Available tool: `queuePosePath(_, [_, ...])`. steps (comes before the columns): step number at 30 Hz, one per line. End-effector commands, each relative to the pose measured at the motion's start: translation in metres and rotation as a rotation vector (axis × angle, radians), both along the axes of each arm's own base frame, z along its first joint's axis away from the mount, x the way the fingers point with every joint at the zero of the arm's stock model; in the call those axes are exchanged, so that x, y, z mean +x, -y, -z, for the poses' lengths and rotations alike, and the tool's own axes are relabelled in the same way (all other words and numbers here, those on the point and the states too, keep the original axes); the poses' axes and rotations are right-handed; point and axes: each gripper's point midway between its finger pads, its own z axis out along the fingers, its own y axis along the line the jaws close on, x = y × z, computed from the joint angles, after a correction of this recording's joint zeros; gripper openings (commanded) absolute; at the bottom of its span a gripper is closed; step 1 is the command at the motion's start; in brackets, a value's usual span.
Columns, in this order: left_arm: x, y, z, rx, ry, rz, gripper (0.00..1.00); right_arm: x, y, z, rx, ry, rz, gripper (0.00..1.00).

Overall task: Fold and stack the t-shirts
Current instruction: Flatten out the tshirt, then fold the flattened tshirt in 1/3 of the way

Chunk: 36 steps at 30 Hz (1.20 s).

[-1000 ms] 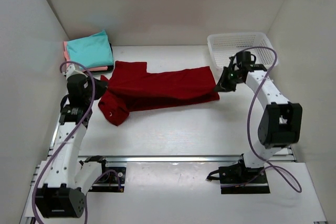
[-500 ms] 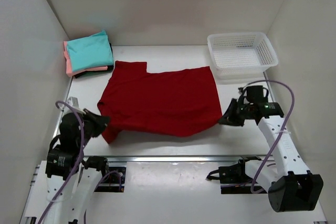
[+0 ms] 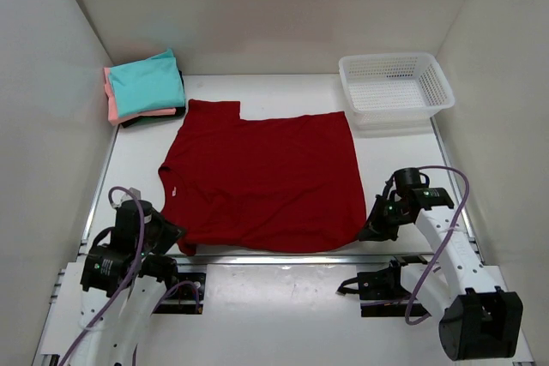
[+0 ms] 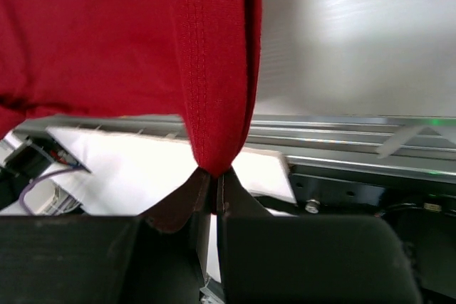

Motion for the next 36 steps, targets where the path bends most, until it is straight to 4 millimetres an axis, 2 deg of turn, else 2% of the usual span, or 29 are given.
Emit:
queuePosePath(1, [-0.004, -0.003, 0.014, 0.051, -0.105, 0.031, 0.00, 0.006, 0.013, 0.002, -0.058, -0.015, 0.003, 0.00])
queuePosePath(7, [0.014, -0.017, 0.009, 0.150, -0.105, 0.014, 0.00, 0.030, 0.033, 0.002, -0.091, -0.029, 0.041, 0.00])
queuePosePath(8, [0.031, -0.016, 0.004, 0.142, -0.070, -0.012, 0.00, 0.049, 0.035, 0.001, -0.092, -0.024, 0.030, 0.00])
queuePosePath(13, [0.056, -0.017, 0.008, 0.143, -0.063, -0.030, 0.00, 0.081, 0.037, 0.000, -0.089, -0.018, 0.021, 0.00])
queuePosePath(14, [0.060, -0.018, 0.010, 0.156, -0.076, -0.023, 0.00, 0.093, 0.036, -0.003, -0.087, 0.003, 0.008, 0.00])
queuePosePath(20, [0.091, -0.027, 0.008, 0.198, -0.064, -0.043, 0.00, 0.123, 0.035, 0.001, -0.085, -0.012, -0.015, 0.00])
queuePosePath(27, [0.108, -0.037, 0.012, 0.235, -0.101, -0.062, 0.00, 0.140, 0.033, 0.013, -0.077, -0.058, -0.046, 0.00])
queuePosePath(32, [0.119, -0.046, 0.015, 0.273, -0.119, -0.079, 0.00, 0.143, 0.028, 0.018, -0.074, -0.108, -0.085, 0.00])
queuePosePath(33, [0.126, -0.049, 0.009, 0.277, -0.098, -0.092, 0.00, 0.140, 0.026, 0.021, -0.073, -0.140, -0.094, 0.00])
queuePosePath(36, [0.143, -0.055, 0.002, 0.303, -0.072, -0.096, 0.02, 0.146, 0.023, 0.020, -0.061, -0.141, -0.106, 0.00])
